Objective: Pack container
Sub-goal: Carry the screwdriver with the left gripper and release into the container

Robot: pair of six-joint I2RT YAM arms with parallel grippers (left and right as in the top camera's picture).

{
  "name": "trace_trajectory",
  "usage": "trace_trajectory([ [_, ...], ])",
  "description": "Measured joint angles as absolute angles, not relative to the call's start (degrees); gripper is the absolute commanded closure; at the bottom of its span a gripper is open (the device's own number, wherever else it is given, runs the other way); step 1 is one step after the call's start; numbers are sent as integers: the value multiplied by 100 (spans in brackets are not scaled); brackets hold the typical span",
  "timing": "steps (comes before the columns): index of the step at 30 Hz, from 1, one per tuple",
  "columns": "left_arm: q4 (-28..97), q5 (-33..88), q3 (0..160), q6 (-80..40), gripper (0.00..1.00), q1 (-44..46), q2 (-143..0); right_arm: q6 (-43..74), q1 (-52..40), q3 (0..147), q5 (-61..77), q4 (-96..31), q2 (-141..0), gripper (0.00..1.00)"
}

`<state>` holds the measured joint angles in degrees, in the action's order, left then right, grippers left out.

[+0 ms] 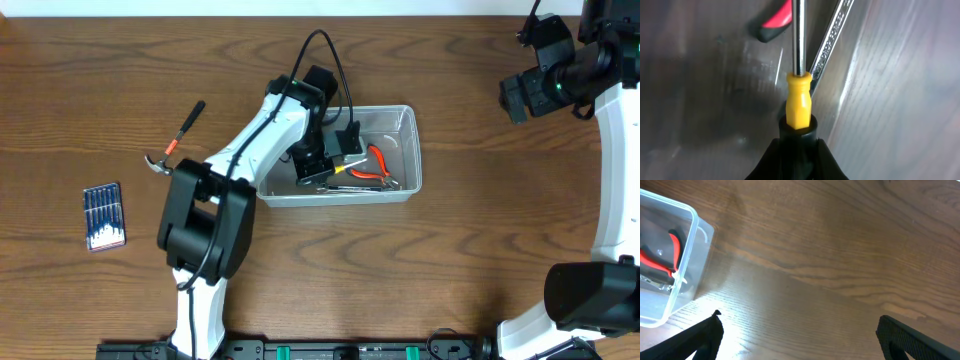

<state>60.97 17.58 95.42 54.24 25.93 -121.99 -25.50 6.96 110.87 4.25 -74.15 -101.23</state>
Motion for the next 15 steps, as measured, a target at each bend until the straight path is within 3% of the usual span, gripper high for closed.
trace_trajectory([
  [3,6101,1752,9539,5476,39,2593,-12250,-2550,696,11087,425,-7413,-10123,1],
  [4,6106,1756,9539,5474,32,2593,-12248,-2550,696,11087,425,-7413,-10123,1],
  [9,6206,1752,9546,5404,28,2593,-12149,-2554,696,11087,425,-7411,-10123,1],
  [11,6353,1686,9577,5406,23,2593,-11994,-2554,696,11087,425,-7411,-10123,1],
  [13,6464,1503,9662,5374,9,2593,-11703,-2554,696,11087,425,-7400,-10123,1],
  [15,6493,1205,9778,5225,5,2589,-11233,-2554,696,11087,425,-7387,-10123,1],
])
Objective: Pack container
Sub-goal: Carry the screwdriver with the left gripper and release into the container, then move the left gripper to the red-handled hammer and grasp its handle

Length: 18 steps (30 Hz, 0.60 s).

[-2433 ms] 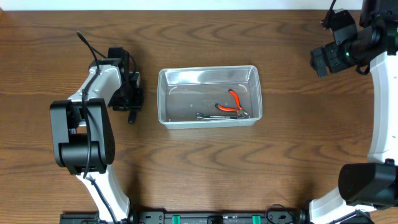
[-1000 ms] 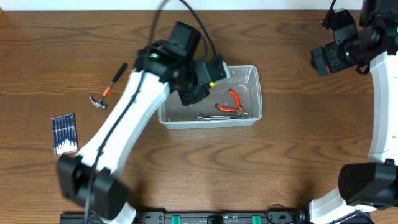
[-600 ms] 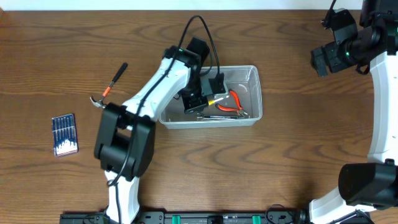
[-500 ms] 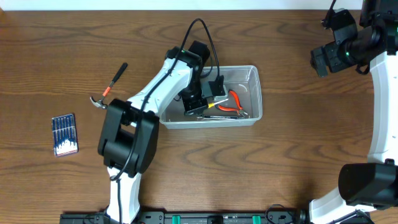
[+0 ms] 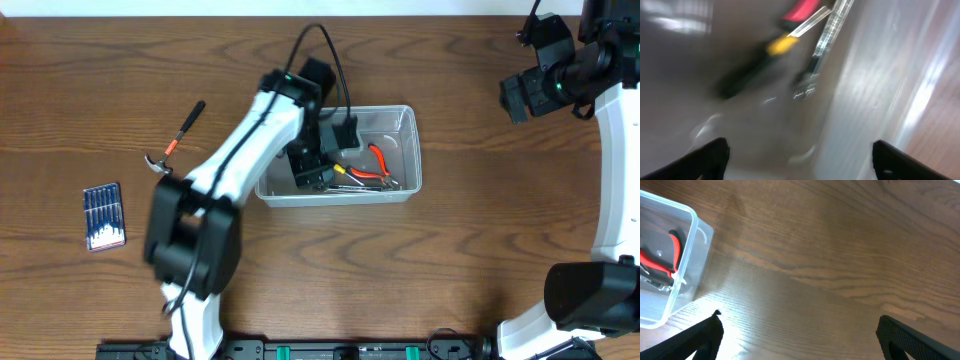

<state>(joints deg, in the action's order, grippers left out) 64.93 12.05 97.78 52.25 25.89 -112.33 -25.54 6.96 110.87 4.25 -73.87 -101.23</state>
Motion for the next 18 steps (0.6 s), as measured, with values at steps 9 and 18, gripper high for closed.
trace_trajectory([
  [9,6451,128,10219,4932,2,1354,-8838,-2554,696,11087,425,-7422,-10123,1],
  [18,6141,475,10202,4705,2,-1125,-9819,-2556,696,11087,425,-7459,-10123,2],
])
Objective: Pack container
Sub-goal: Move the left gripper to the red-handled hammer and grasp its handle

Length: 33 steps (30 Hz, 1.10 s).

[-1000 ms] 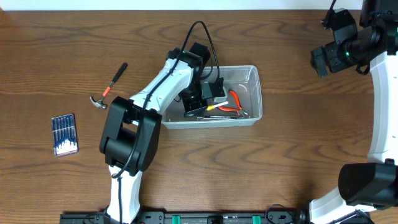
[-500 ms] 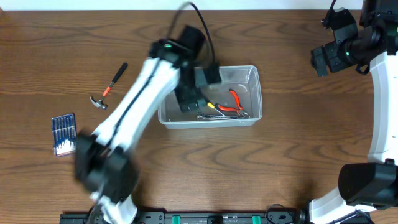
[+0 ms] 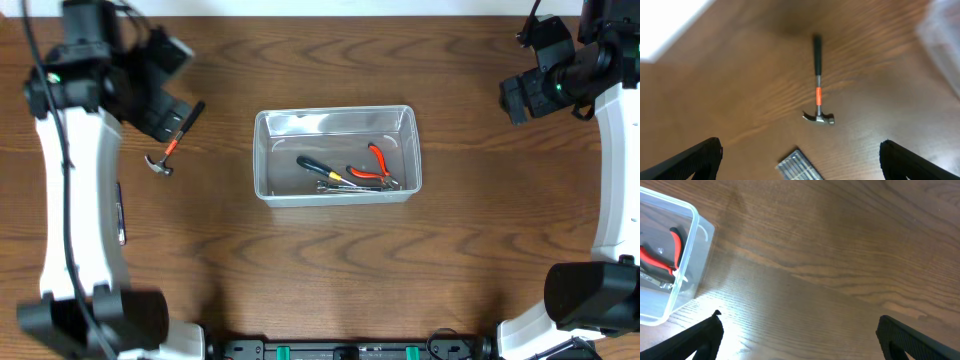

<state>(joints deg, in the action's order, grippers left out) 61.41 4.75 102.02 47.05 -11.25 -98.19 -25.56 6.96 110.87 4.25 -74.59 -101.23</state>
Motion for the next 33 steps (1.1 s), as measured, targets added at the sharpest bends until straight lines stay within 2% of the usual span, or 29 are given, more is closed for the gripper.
trace_trajectory([
  [6,6005,740,10189,4462,1,-1872,-11010,-2554,696,11087,403,-7531,-10123,1],
  [14,6005,886,10154,4327,1,-1890,-12289,-2554,696,11087,316,-7522,-10123,2],
  [33,5916,906,10147,4329,1,-1671,-13004,-2554,696,11087,296,-7537,-10123,1],
])
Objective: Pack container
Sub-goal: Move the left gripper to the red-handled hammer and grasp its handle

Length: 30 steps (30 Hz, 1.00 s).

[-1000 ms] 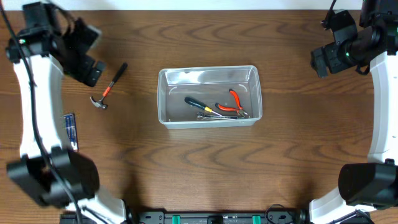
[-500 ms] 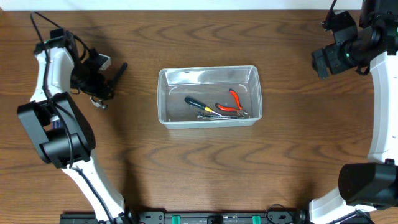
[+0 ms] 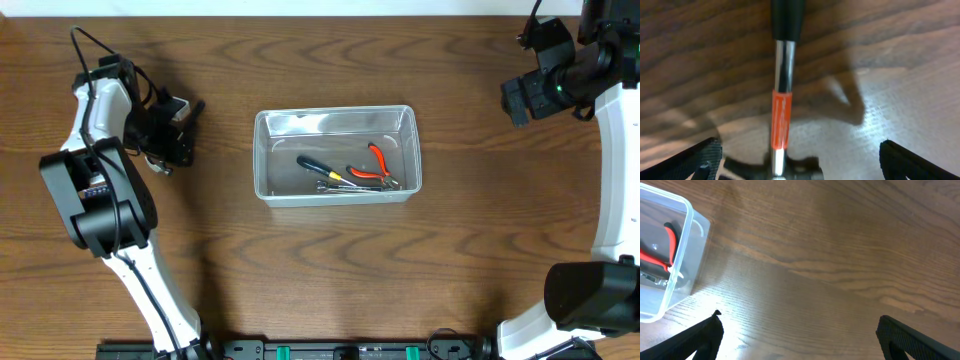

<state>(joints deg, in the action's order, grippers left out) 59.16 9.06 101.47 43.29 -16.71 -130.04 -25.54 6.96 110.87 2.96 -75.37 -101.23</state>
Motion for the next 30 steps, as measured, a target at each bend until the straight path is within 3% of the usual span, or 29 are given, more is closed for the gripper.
trace_trajectory([
  [6,5848,906,10147,4327,0,-1671,-13037,-2554,696,11087,296,-7550,-10123,1],
  [9,5846,906,10147,4327,5,-1671,-13041,-2554,696,11087,287,-7570,-10123,1],
  [20,5826,906,10147,4276,55,-1671,-13076,-2554,696,11087,36,-7669,-10123,1],
  [30,5867,880,10147,4307,55,-1671,-13082,-2554,696,11087,16,-7695,-10123,1],
])
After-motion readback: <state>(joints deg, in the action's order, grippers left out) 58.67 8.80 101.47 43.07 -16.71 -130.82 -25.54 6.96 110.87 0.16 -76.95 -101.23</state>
